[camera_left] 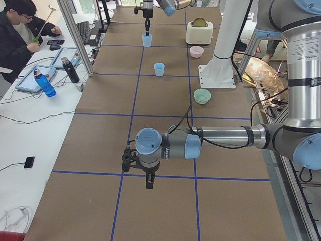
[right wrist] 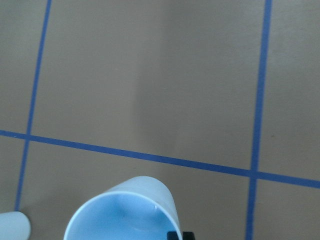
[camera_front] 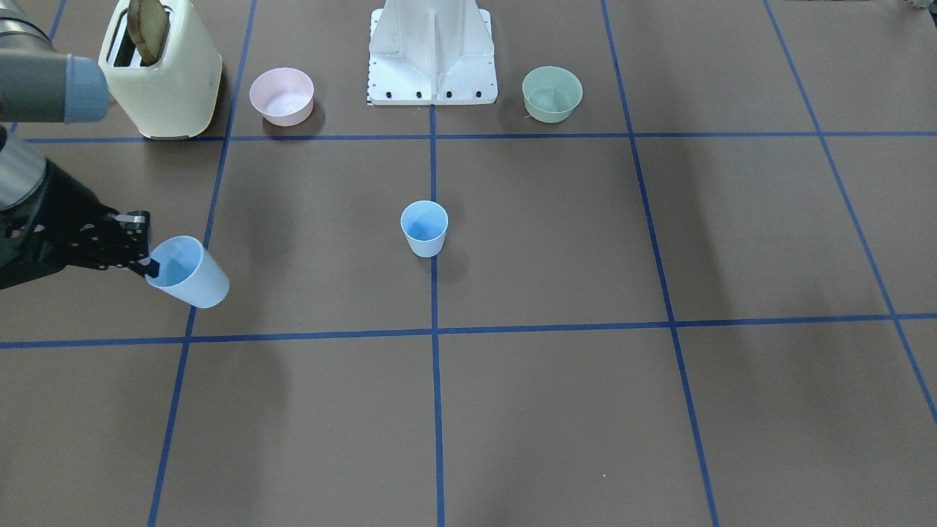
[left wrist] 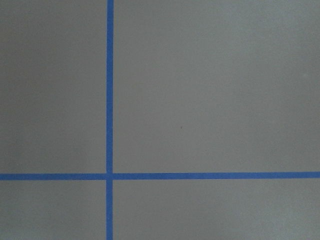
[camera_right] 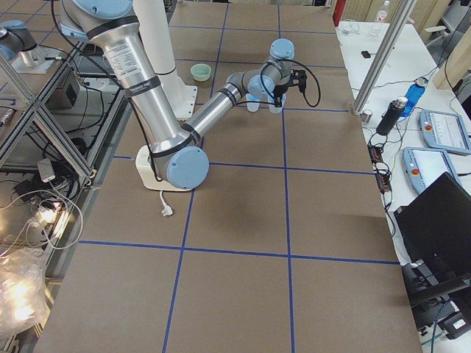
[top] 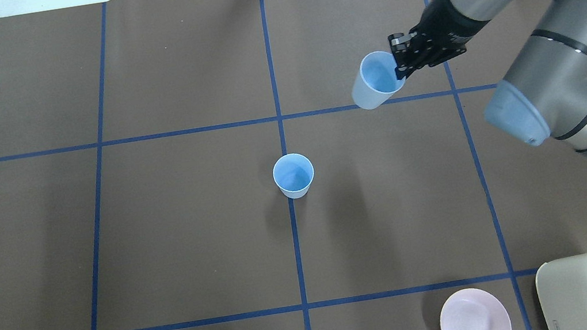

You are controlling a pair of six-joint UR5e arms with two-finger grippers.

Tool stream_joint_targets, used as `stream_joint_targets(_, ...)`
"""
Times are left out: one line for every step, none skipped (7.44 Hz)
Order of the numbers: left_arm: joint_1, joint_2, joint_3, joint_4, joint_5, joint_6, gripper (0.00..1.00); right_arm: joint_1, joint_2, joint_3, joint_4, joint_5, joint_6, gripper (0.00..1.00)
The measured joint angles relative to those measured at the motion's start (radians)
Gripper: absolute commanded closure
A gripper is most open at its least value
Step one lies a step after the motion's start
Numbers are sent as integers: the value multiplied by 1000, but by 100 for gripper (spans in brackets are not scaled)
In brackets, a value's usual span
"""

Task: Stack blue cups with both arms
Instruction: 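Carry the held cup with the right gripper over the center cup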

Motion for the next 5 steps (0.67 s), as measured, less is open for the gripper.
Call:
stream_joint_targets(0,9,-2,-11,-2,-6,1,-84,88,6,-107,-78,75,100)
stream_joint_targets(0,12,-2,-16,-3,-7,1,-164,164,3,-205,-155,138,100)
stream_joint_targets(1,13,0,-17,-3,-8,1,-232,214,-4,-271,-222,182,100)
stream_joint_targets(1,13,1,-18,-3,-8,1,-279,235,-18,-298,-269,203,100)
stream_joint_targets(1,14,2,-18,-2,-8,1,-305,243,-36,-307,-297,210,100)
